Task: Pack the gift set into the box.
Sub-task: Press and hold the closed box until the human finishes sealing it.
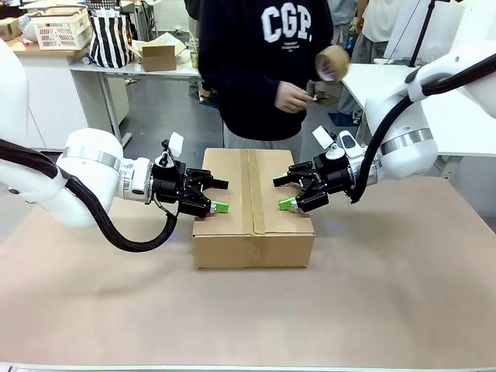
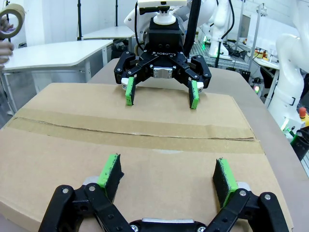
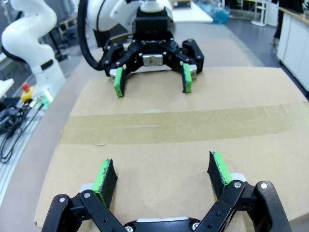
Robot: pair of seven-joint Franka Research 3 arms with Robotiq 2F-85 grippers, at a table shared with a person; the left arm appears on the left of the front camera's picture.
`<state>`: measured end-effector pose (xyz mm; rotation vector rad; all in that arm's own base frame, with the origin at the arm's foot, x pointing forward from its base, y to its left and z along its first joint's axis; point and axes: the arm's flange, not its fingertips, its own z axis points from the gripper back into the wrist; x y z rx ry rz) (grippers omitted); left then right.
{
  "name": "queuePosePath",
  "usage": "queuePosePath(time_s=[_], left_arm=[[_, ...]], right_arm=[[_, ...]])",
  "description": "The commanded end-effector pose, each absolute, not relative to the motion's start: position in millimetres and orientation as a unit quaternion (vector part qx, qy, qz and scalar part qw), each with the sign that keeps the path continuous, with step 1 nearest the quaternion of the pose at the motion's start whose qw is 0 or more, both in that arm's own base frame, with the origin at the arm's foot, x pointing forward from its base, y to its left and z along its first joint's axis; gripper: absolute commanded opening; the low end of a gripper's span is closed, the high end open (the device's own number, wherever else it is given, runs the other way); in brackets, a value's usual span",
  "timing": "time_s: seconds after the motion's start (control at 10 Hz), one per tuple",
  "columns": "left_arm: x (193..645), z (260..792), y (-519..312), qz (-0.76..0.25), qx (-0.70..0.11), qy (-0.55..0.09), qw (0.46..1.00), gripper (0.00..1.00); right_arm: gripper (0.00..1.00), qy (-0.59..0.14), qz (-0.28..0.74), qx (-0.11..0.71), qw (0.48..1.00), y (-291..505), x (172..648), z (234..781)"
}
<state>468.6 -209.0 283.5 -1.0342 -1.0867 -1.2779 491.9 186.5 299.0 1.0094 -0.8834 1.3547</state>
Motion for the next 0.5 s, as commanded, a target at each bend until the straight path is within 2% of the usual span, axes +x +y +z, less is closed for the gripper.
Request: queuePosePath(time_s=[0.0,0.4], left_arm=[[468.1,277.9,-207.9,-0.540,-0.436,-0.463,0.552,1.00],[468.1,277.9,-207.9,-0.540,-0.436,-0.463,0.552,1.00]], right_arm=[[1.00,-0.376,0.580,0.430,0.581,186.7,491.5,296.4],[1.00,-0.376,0.580,0.430,0.581,186.7,491.5,296.4]])
